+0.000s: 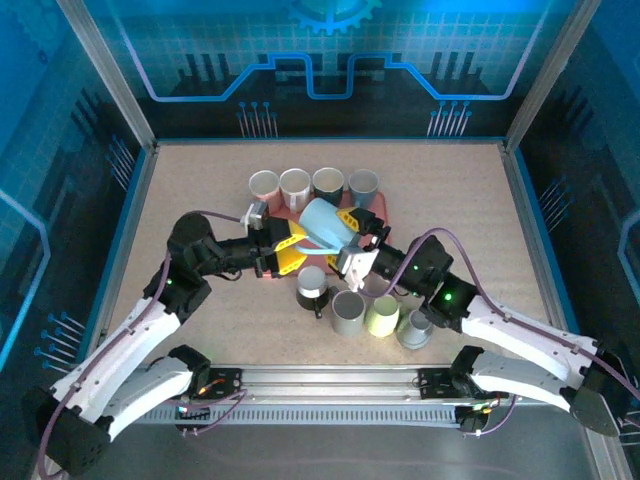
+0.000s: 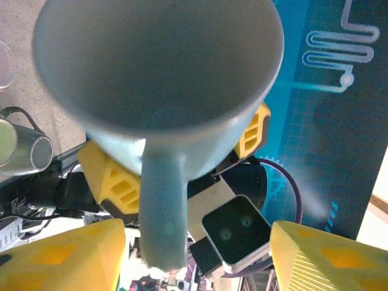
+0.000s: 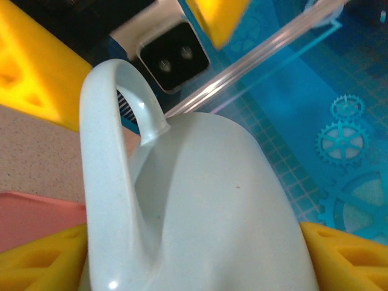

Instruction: Turn the mug right side up

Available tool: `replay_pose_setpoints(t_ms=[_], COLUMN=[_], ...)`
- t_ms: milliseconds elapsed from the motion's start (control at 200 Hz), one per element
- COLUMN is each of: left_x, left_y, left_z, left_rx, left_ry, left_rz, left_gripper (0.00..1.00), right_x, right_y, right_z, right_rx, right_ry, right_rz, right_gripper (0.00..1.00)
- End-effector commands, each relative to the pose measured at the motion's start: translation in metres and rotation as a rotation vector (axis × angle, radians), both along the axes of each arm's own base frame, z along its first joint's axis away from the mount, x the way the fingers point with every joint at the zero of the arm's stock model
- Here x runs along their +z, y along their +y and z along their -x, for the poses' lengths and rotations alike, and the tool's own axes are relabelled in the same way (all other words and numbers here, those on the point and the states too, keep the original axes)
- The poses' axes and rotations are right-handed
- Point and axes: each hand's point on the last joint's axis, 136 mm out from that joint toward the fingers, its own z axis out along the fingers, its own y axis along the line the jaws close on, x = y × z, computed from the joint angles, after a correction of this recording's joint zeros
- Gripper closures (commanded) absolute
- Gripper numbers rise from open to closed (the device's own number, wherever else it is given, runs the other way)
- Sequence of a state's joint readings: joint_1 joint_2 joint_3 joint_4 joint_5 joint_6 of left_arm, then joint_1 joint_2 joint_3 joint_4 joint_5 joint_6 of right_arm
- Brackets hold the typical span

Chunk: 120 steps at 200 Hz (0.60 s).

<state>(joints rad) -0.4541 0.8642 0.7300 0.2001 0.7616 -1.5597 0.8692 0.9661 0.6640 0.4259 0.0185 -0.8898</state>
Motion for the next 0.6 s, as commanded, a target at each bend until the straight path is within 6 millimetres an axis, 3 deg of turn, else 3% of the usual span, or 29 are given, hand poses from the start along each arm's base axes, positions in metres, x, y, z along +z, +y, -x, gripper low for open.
replay_pose_setpoints(t_ms=[0,215,330,425,595], left_x=[-0.012,-0.028,-0.029,-0.029,-0.03], left_y=[-0.004,-0.008,-0.009,-0.008,-0.007], left_z=[0.002,0.005,0.008,0.01,0.012], left_rx=[-0.058,-0.106,-0.127,-0.129,-0.133], left_ry=[0.048,0.072,0.047,0.021,-0.002], left_rz=[0.026,0.003,-0.015,-0.024,-0.036], left_gripper=[0.41,0.56,0.74,0.85,0.95], right_x=[0.041,0.03,0.025,0.023,0.019], right_y=[-0.004,-0.002,0.0,-0.001,-0.003], right_z=[0.023,0.039,0.046,0.046,0.046], right_rx=[0.047,0.088,0.105,0.093,0.08], right_ry=[-0.153,-0.156,-0.148,-0.133,-0.096], right_rz=[-0.075,-0.02,0.002,0.017,0.025], right_gripper=[0.65,0.65,0.62,0.57,0.46])
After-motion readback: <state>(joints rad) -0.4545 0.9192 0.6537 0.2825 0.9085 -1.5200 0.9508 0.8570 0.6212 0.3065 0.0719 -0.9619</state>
